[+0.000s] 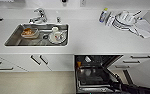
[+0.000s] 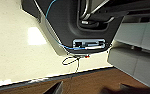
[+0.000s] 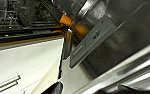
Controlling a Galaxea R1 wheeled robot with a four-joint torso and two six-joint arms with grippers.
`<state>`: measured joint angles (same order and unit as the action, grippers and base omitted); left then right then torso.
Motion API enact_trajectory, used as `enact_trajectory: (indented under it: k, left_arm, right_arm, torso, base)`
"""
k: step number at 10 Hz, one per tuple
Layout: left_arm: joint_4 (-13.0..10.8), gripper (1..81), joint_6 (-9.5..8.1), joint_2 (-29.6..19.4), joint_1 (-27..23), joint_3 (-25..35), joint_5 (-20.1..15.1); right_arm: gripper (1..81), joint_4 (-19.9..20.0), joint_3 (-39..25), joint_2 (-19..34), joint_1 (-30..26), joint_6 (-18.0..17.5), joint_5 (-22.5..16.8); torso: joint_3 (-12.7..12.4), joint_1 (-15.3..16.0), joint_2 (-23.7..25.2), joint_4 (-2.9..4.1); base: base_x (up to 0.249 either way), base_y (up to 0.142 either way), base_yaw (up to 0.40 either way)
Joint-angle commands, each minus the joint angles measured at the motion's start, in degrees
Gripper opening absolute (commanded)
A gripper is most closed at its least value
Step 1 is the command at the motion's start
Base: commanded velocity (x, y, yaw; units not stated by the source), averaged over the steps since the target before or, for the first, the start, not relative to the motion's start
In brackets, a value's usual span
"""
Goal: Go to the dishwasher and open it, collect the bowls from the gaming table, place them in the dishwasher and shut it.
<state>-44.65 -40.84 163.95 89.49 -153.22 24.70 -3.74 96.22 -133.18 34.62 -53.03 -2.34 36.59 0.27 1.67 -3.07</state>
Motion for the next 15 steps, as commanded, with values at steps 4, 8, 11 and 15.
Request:
enact_trajectory:
  k: [4, 8, 11, 15]
  left_arm:
    - [1.7, 81.1, -1.79, 3.4, 1.9, -5.6, -5.5]
    - [1.4, 81.1, -1.79, 2.5, 1.3, -5.4, -5.4]
    - [1.7, 81.1, -1.52, 3.3, 1.2, -5.5, -5.5]
    - [1.6, 81.1, -1.52, 3.3, 0.9, -5.6, -5.5]
  right_arm:
    - [81.1, -0.6, -11.3, 14.5, 6.4, 4.2, -12.2]
    - [81.1, -0.7, -8.1, 13.7, 17.4, 9.3, -11.6]
    - [81.1, -1.0, -2.6, 9.3, 27.1, 12.2, -8.8]
    - [81.1, 0.3, 3.9, 5.0, 33.0, 11.4, -1.7]
  torso:
    - [0.0, 0.0, 0.0, 0.0]
    - [0.0, 5.5, 8.8, 0.0]
    - [0.0, 9.5, 15.2, 0.0]
    - [0.0, 14.8, 23.8, 0.02]
  base:
    - [0.0, 0.0, 0.0]
    - [0.0, 0.0, 0.0]
    - [0.0, 0.0, 0.0]
    - [0.0, 0.0, 0.0]
